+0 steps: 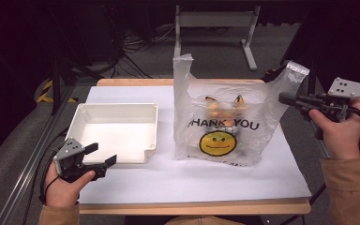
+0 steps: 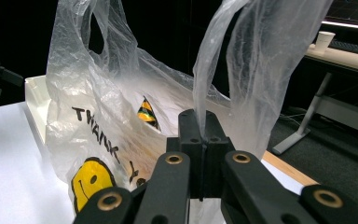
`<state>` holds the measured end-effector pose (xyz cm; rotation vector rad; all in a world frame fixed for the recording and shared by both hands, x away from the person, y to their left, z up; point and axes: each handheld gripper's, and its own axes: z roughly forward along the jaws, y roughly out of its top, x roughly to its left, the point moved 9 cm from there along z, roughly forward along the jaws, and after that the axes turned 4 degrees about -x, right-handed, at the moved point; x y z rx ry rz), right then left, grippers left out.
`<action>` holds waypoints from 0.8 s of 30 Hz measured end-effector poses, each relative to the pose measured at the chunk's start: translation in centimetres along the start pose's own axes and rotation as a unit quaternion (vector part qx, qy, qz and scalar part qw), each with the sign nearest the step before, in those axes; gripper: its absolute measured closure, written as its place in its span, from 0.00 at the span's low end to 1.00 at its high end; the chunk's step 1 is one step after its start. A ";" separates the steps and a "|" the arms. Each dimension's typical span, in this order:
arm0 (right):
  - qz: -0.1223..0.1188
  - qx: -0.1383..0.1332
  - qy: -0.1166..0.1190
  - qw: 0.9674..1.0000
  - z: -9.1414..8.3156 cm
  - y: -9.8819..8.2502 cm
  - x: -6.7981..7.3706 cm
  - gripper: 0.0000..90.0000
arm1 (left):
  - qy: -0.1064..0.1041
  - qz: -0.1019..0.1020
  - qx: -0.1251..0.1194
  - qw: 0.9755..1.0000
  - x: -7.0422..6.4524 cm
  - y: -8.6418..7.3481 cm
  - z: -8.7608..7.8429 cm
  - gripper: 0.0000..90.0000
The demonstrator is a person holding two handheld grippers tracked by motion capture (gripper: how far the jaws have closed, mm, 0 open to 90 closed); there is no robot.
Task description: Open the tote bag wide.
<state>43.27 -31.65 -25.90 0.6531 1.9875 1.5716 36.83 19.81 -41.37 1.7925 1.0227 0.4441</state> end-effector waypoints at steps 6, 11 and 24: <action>0.003 0.005 0.002 1.000 0.2 -0.8 0.1 1.00 | 0.001 -0.003 0.001 1.000 0.0 -0.2 0.0 0.18; 0.014 0.010 0.008 1.000 0.5 -2.0 0.1 1.00 | 0.000 -0.003 0.003 1.000 0.0 -0.3 0.1 0.18; 0.045 0.032 0.026 0.998 1.1 -5.8 0.6 1.00 | -0.002 -0.006 0.010 1.000 0.0 -0.8 0.3 0.18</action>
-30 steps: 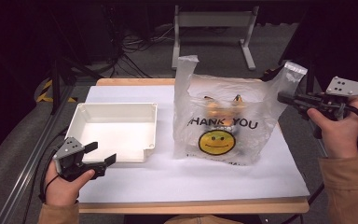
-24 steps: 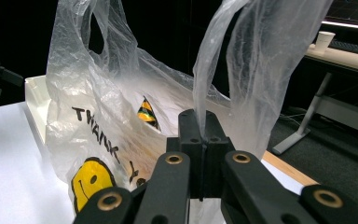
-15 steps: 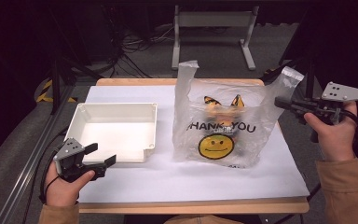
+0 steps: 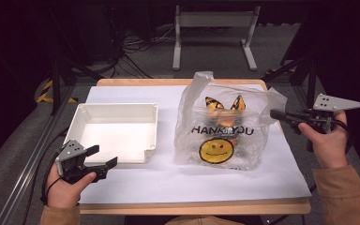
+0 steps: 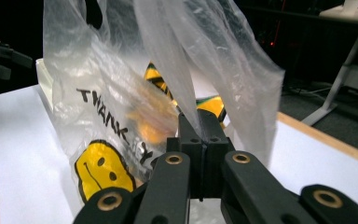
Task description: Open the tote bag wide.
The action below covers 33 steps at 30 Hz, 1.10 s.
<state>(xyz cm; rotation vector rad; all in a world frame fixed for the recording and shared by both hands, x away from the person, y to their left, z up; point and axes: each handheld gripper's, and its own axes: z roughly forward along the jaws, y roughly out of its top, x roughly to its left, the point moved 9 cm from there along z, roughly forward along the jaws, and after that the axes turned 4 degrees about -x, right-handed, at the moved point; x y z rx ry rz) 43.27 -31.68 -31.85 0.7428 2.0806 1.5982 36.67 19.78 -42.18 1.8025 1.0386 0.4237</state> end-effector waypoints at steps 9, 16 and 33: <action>0.025 0.003 0.010 1.000 0.6 -2.4 0.1 1.00 | 0.000 0.001 0.002 1.000 0.0 -0.2 0.1 0.18; 0.042 0.008 0.011 0.999 1.1 -4.6 0.2 1.00 | -0.001 0.003 0.005 1.000 0.0 -0.3 0.2 0.18; 0.062 0.061 0.015 0.996 3.0 -9.4 0.6 1.00 | -0.003 0.002 0.010 1.000 -0.1 -0.7 0.5 0.18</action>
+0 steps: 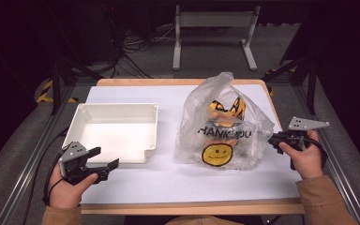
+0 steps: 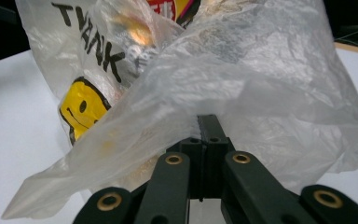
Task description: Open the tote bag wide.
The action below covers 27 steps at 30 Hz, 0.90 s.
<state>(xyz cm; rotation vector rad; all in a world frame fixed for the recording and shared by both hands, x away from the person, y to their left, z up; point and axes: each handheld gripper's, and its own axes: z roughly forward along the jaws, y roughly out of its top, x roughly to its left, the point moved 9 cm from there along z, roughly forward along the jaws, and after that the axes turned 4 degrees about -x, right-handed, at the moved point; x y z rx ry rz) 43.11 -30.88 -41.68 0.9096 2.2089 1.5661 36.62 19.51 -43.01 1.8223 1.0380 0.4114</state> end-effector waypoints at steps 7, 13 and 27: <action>0.008 0.020 -0.002 1.000 0.8 -1.6 -0.3 1.00 | 0.001 0.000 0.000 1.000 0.1 -0.1 0.0 0.18; 0.019 0.037 0.002 0.999 1.3 -2.9 -0.3 0.99 | 0.000 -0.001 0.000 1.000 0.1 -0.1 -0.1 0.18; 0.034 0.015 0.009 0.999 -1.4 -1.8 0.0 0.71 | 0.002 -0.003 0.002 1.000 0.3 -0.4 -0.1 0.18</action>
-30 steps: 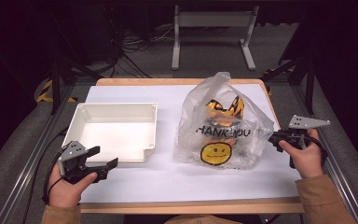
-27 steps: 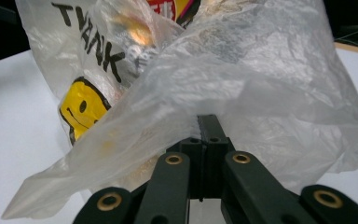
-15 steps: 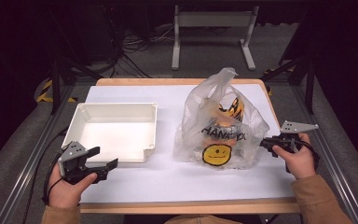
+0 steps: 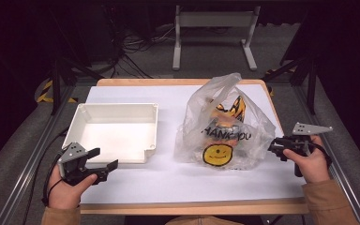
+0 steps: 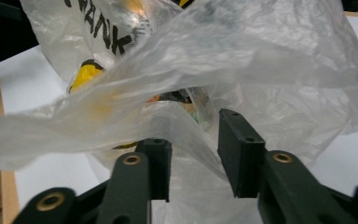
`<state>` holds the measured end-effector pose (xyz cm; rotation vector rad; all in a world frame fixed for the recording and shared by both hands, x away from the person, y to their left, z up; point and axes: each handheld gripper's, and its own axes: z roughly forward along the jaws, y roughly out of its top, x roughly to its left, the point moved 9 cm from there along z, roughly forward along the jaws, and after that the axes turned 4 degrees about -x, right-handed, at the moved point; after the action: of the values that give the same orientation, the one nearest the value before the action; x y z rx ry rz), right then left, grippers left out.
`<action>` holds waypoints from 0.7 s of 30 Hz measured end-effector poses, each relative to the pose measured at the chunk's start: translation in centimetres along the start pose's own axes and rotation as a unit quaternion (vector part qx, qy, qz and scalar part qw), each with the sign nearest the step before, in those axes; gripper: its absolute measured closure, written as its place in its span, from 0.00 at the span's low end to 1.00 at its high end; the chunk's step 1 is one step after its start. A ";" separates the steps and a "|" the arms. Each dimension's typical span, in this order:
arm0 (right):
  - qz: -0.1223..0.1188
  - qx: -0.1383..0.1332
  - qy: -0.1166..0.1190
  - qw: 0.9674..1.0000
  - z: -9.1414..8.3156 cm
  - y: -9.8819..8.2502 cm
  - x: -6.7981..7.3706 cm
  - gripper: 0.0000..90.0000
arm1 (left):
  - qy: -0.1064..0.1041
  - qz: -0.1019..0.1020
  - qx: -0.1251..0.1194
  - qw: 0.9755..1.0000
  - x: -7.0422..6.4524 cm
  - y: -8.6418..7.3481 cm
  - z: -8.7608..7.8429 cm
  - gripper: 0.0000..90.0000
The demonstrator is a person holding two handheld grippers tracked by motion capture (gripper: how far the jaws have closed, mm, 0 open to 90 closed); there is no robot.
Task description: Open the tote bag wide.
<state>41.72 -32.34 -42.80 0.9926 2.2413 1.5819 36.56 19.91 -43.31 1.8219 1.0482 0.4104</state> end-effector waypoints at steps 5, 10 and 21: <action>-0.023 0.007 -0.004 1.000 -1.4 0.5 0.6 0.59 | -0.002 -0.002 0.000 1.000 -0.1 0.0 0.0 0.18; -0.042 -0.001 -0.014 0.999 -2.6 1.3 1.2 0.50 | -0.002 -0.002 0.003 1.000 -0.1 -0.2 0.0 0.18; -0.082 0.001 -0.039 0.996 -6.9 3.3 2.0 0.38 | -0.003 -0.004 0.005 1.000 -0.1 -0.3 0.2 0.18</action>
<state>37.85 -35.56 -36.76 0.8305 2.2108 1.4469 36.50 19.81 -43.62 1.8266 1.0548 0.3940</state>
